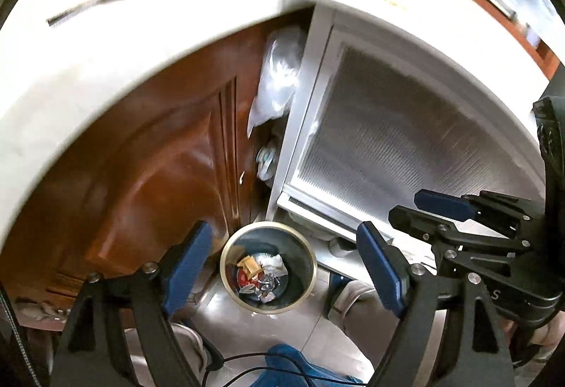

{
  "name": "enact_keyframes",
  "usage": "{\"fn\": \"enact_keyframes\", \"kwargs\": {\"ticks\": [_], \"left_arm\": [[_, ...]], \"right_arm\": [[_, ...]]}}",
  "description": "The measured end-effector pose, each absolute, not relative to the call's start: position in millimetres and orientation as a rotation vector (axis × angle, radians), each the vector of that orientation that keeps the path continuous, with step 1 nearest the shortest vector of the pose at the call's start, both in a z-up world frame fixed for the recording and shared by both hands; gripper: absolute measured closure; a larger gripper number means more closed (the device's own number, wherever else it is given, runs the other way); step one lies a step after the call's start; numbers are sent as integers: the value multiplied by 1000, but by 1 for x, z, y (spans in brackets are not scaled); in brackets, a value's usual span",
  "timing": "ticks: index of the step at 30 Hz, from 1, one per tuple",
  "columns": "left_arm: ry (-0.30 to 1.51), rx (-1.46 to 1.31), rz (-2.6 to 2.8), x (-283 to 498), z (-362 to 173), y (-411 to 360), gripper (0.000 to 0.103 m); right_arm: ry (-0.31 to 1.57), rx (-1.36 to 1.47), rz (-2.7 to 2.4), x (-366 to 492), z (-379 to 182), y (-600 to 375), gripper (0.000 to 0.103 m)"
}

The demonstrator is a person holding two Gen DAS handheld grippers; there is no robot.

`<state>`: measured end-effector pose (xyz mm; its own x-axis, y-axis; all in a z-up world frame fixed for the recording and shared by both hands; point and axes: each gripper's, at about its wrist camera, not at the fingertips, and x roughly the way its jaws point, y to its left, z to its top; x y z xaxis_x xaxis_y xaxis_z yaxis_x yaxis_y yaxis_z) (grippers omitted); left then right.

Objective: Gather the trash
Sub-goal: 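Raise both tools back up to the counter, then grasp the yellow box with the right gripper while the left grasps the green can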

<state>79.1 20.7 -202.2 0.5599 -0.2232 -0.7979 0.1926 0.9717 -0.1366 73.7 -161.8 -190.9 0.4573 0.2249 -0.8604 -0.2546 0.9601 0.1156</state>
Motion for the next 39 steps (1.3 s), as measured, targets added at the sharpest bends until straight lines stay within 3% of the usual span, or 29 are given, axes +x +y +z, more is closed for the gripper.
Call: {"fn": "enact_keyframes", "kwargs": {"ticks": [13,21,23,25,27,39], "left_arm": [[891,-38,-315,82,-106,9,21],[811,42,-326,118,-43,-31,21],[812,50,-344,136,-27,-44,21],[823,44,-368,154,-18,-55,21],[838,25,-396,175,-7,-66,21],[932,-56,-408,292,-22,-126,21]], "right_arm": [[834,-26,251,58,-76,-194,66],[778,-26,257,95,-14,-235,65],[776,-16,249,109,-5,-247,63],[770,-16,228,127,4,-262,54],[767,-24,204,149,8,-274,47],[878,-122,164,260,-36,-313,47]]}}
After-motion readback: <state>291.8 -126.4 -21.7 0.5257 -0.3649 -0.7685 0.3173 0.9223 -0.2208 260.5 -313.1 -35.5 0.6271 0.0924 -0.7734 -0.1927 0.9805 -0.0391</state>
